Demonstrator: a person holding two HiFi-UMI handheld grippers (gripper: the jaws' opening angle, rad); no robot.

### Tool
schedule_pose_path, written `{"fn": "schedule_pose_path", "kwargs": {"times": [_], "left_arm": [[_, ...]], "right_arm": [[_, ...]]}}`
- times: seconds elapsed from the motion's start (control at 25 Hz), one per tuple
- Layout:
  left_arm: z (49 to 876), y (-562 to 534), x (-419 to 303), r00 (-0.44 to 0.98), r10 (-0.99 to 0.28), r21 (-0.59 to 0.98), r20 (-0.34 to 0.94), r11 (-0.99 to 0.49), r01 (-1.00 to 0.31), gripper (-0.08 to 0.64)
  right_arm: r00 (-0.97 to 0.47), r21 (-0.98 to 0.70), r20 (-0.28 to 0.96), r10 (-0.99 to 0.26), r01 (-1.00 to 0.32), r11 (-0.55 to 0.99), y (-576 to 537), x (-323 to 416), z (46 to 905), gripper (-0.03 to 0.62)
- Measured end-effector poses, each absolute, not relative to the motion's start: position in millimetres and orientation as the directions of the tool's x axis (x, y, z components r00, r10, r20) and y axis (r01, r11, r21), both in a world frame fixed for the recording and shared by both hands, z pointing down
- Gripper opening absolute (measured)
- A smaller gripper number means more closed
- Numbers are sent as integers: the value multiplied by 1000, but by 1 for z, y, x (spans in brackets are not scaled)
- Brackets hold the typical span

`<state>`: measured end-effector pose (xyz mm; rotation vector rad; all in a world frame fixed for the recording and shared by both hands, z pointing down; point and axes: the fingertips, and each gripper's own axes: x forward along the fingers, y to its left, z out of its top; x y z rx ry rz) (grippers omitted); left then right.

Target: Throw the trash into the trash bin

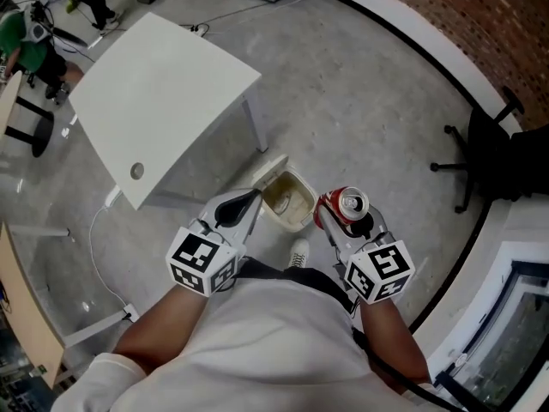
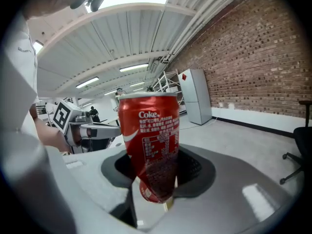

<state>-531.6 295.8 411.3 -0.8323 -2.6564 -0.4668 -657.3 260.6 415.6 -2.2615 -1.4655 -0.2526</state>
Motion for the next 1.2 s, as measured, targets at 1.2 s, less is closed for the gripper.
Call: {"fn": "schedule_pose_path", "kwargs": {"times": [1.2], "left_arm": [[728,298,-557,-696,112,388,710,762,518,8]], "right_arm": [[413,-321,849,330,898,-300,293,-618,827,175]]}}
